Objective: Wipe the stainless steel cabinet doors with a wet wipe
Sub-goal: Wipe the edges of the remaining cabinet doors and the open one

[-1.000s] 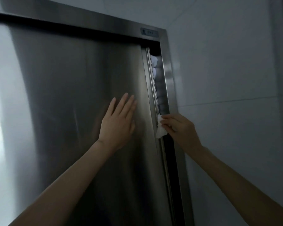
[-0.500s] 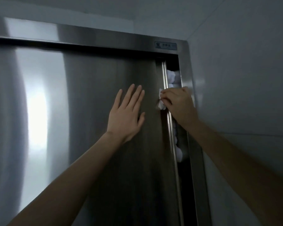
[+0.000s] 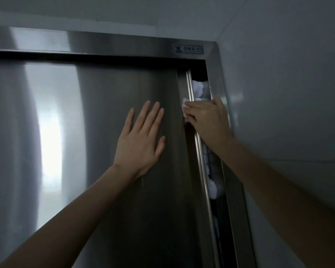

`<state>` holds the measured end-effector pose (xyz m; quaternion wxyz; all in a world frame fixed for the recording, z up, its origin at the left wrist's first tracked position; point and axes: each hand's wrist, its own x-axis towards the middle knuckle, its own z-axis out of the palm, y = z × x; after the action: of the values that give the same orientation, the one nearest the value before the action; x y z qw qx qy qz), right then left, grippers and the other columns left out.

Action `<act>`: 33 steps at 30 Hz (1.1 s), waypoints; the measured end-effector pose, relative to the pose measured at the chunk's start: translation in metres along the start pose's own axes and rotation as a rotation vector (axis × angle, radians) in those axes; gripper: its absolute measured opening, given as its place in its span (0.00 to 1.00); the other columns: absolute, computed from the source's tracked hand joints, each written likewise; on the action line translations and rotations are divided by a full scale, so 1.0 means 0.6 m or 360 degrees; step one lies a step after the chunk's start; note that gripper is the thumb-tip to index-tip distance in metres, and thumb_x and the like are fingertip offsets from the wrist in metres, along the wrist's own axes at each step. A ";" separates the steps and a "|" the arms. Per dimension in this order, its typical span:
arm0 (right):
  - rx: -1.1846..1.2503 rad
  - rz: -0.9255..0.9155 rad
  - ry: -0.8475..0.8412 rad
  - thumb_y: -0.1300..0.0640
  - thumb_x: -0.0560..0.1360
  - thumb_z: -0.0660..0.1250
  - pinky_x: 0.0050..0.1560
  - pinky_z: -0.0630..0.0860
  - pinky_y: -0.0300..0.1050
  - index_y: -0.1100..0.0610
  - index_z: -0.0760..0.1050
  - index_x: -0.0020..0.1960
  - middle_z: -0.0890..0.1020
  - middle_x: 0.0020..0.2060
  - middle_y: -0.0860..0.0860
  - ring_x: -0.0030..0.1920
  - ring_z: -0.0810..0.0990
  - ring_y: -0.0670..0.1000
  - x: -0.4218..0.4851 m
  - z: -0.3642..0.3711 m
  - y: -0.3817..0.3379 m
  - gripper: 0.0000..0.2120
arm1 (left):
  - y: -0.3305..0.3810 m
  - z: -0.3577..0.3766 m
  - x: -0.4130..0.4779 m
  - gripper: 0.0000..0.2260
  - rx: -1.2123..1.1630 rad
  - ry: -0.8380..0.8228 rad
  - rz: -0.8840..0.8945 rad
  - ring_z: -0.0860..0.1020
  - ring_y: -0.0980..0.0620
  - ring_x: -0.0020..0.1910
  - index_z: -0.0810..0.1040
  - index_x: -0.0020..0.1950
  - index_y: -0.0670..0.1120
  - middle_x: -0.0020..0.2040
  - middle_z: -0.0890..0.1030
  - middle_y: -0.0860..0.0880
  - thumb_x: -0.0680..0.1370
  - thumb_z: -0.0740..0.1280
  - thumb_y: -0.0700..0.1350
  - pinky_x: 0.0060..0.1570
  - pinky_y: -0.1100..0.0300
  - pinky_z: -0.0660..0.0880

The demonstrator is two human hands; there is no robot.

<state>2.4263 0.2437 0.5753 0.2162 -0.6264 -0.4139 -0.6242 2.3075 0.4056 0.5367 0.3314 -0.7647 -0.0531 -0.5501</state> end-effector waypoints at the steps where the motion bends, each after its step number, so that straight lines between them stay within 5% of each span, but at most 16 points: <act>1: -0.0031 0.0036 -0.0064 0.57 0.80 0.58 0.63 0.55 0.40 0.55 0.76 0.63 0.77 0.62 0.49 0.64 0.72 0.49 0.021 0.002 0.012 0.14 | 0.000 0.001 0.000 0.29 -0.0002 0.0002 0.0003 0.50 0.47 0.79 0.55 0.79 0.43 0.80 0.55 0.45 0.81 0.44 0.56 0.76 0.44 0.49; 5: -0.0152 0.0014 -0.0050 0.58 0.81 0.56 0.57 0.53 0.39 0.55 0.76 0.61 0.79 0.59 0.50 0.59 0.74 0.49 0.094 -0.006 0.022 0.13 | -0.003 0.005 -0.001 0.29 0.0003 0.0018 0.0015 0.50 0.47 0.79 0.55 0.79 0.43 0.80 0.55 0.45 0.81 0.45 0.56 0.76 0.44 0.49; 12: -0.0212 -0.0039 -0.0172 0.59 0.80 0.58 0.67 0.55 0.40 0.55 0.75 0.64 0.76 0.65 0.49 0.68 0.69 0.48 0.038 -0.006 0.030 0.15 | -0.001 0.002 -0.002 0.29 -0.0018 0.0058 0.0004 0.51 0.48 0.79 0.56 0.79 0.43 0.79 0.56 0.45 0.81 0.47 0.56 0.76 0.44 0.50; 17: -0.0379 -0.0071 -0.0083 0.55 0.81 0.57 0.58 0.57 0.45 0.56 0.79 0.58 0.82 0.55 0.53 0.56 0.78 0.53 0.083 -0.020 0.031 0.13 | 0.000 0.001 -0.002 0.29 -0.0013 0.0035 0.0013 0.50 0.48 0.79 0.55 0.79 0.43 0.79 0.55 0.45 0.81 0.46 0.56 0.77 0.45 0.49; 23: -0.0527 0.0014 -0.0005 0.56 0.81 0.54 0.57 0.58 0.45 0.52 0.72 0.67 0.79 0.60 0.49 0.58 0.76 0.52 0.117 -0.011 0.035 0.16 | -0.001 0.003 -0.001 0.29 -0.0021 0.0047 0.0009 0.49 0.48 0.79 0.55 0.79 0.43 0.80 0.55 0.46 0.81 0.45 0.56 0.77 0.45 0.48; 33: -0.0584 -0.0030 0.0119 0.55 0.80 0.56 0.54 0.58 0.46 0.53 0.80 0.53 0.83 0.51 0.51 0.50 0.79 0.54 0.157 -0.013 0.040 0.13 | -0.001 -0.002 -0.004 0.29 0.0009 0.0060 0.0013 0.49 0.48 0.79 0.54 0.79 0.43 0.80 0.54 0.45 0.81 0.44 0.56 0.77 0.46 0.46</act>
<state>2.4290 0.2475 0.6726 0.1076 -0.6277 -0.2908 -0.7140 2.3055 0.4058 0.5351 0.3367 -0.7535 -0.0453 -0.5629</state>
